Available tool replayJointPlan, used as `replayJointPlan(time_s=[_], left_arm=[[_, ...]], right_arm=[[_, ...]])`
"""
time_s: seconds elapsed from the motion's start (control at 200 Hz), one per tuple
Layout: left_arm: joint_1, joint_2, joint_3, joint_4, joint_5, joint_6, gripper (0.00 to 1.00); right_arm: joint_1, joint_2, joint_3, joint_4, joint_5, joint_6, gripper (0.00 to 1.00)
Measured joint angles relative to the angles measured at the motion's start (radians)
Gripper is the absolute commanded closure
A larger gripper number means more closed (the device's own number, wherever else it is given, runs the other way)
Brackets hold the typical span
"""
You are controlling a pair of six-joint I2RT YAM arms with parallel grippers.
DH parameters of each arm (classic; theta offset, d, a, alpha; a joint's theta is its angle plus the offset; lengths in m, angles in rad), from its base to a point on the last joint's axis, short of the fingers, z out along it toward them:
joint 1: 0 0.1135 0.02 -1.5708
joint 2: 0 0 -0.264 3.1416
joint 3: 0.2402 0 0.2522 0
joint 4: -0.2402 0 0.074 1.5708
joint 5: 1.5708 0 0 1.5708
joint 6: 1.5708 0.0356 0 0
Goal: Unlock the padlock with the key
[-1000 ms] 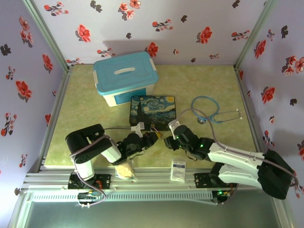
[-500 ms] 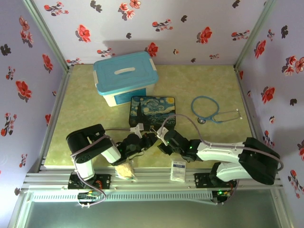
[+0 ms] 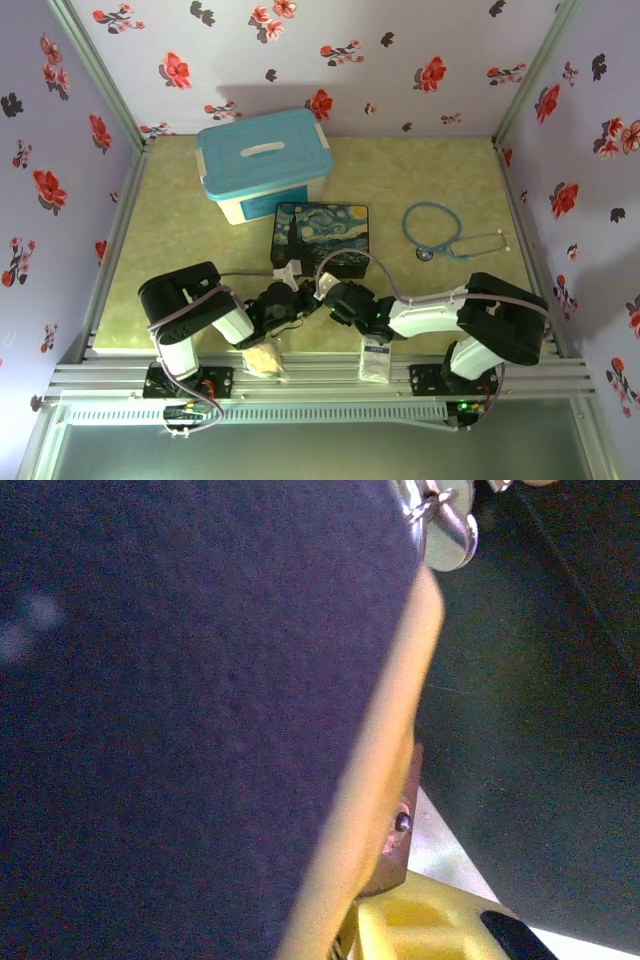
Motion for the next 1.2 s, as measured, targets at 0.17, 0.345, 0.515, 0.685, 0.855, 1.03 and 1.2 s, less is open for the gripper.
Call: replayJointPlan(time_s=[0.17,0.345,0.515,0.685,0.855,1.03,1.2], left_arm=[[0.0,0.0,-0.002,0.007,-0.005,0.0,1.0],[0.0,0.0,-0.006,0.005,0.005,0.001,1.0],[-0.002,0.0,-0.008,0.002,0.011,0.001,0.99],[-0.002,-0.007,-0.026,0.024,0.01,0.001,0.87],[-0.002,-0.014,-0.04,0.032,0.011,0.006,0.78],[-0.002,-0.011,-0.042,0.046,0.002,0.009,0.72],[-0.002,-0.006,-0.045,0.06,0.0,0.014,0.79]], right_arm=[[0.001,0.001,-0.004,0.017,-0.004,0.008,0.95],[-0.011,-0.021,-0.039,0.054,-0.068,0.025,0.96],[-0.057,-0.048,-0.064,0.083,-0.187,0.062,0.97],[-0.13,-0.087,-0.085,0.102,-0.363,0.125,0.97],[-0.159,-0.096,-0.095,0.121,-0.479,0.185,0.98],[-0.173,-0.095,-0.108,0.167,-0.563,0.254,0.98],[-0.191,-0.095,-0.13,0.212,-0.614,0.301,0.97]])
